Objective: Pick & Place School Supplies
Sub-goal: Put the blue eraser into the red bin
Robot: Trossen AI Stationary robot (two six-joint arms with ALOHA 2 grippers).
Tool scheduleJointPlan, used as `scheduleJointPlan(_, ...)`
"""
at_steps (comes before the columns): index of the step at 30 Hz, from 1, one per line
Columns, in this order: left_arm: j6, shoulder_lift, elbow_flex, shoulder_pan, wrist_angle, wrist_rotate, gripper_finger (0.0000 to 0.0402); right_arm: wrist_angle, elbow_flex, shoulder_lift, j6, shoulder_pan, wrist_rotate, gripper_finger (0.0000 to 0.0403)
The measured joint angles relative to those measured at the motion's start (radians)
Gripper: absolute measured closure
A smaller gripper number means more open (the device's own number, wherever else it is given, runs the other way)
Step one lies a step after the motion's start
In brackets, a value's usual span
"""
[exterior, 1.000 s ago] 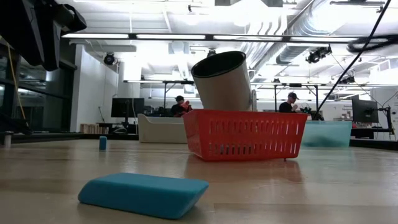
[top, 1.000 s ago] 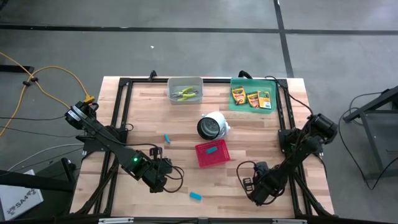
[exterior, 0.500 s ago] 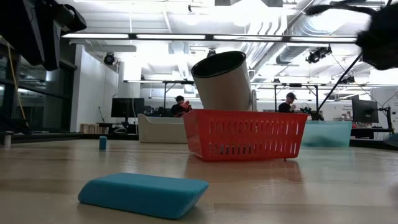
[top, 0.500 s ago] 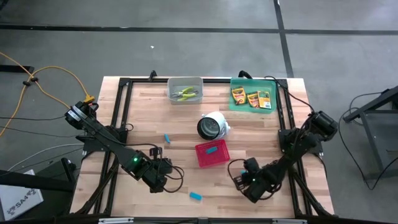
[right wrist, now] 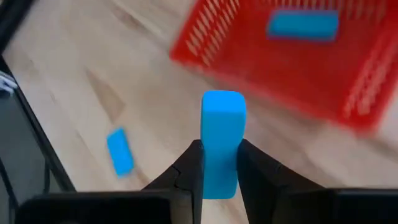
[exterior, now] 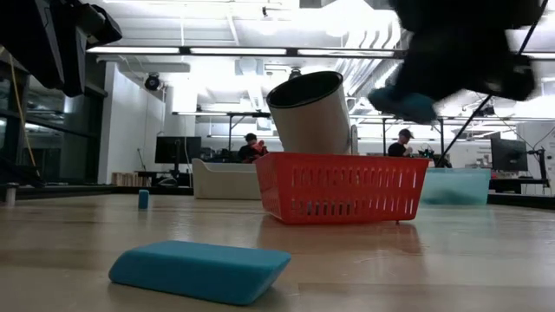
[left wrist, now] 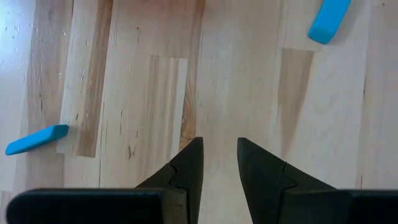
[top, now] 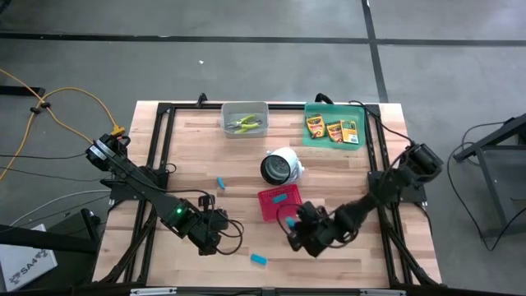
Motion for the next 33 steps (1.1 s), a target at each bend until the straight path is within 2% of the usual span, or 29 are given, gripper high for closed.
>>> scheduleJointPlan(6, 0.0, 0.0, 0.0, 0.0, 0.0, 0.0, 0.0309, 0.0, 0.019, 0.0, -0.145, -0.111, 0.011, 0.0334)
scheduleJointPlan(14, 0.0, 0.0, 0.0, 0.0, 0.0, 0.0, 0.0309, -0.024, 0.019, 0.007, -0.221, -0.228, -0.077, 0.0334)
scheduleJointPlan(21, 0.003, 0.0, 0.0, 0.0, 0.0, 0.0, 0.0309, -0.078, 0.018, 0.007, -0.211, -0.259, -0.151, 0.0318)
scheduleJointPlan(33, 0.002, 0.0, 0.0, 0.0, -0.001, 0.0, 0.0309, -0.079, 0.018, 0.007, -0.21, -0.259, -0.196, 0.0305)
